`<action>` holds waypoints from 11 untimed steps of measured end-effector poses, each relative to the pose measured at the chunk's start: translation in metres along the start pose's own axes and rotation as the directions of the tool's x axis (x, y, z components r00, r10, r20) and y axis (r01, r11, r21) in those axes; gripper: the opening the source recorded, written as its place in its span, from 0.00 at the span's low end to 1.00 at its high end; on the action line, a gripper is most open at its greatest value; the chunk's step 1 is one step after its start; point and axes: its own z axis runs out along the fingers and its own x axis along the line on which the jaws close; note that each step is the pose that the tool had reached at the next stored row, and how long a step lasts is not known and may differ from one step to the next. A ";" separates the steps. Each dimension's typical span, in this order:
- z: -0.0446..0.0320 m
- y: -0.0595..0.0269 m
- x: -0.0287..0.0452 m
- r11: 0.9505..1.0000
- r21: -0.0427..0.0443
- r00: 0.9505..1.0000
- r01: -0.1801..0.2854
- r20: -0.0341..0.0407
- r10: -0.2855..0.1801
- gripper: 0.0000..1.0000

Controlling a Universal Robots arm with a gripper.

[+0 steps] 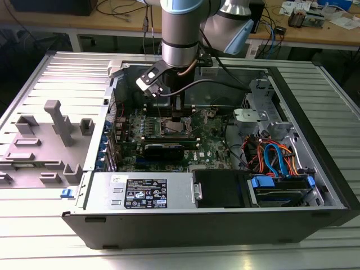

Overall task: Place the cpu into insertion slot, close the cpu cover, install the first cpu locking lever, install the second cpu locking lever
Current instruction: 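Close the cpu cover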

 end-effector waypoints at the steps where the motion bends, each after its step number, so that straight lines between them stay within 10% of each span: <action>1: -0.0007 0.0000 0.0000 1.000 0.000 1.000 0.000 0.000 0.000 0.11; 11: -0.0090 0.0002 -0.0004 1.000 0.000 1.000 0.000 0.000 0.000 0.11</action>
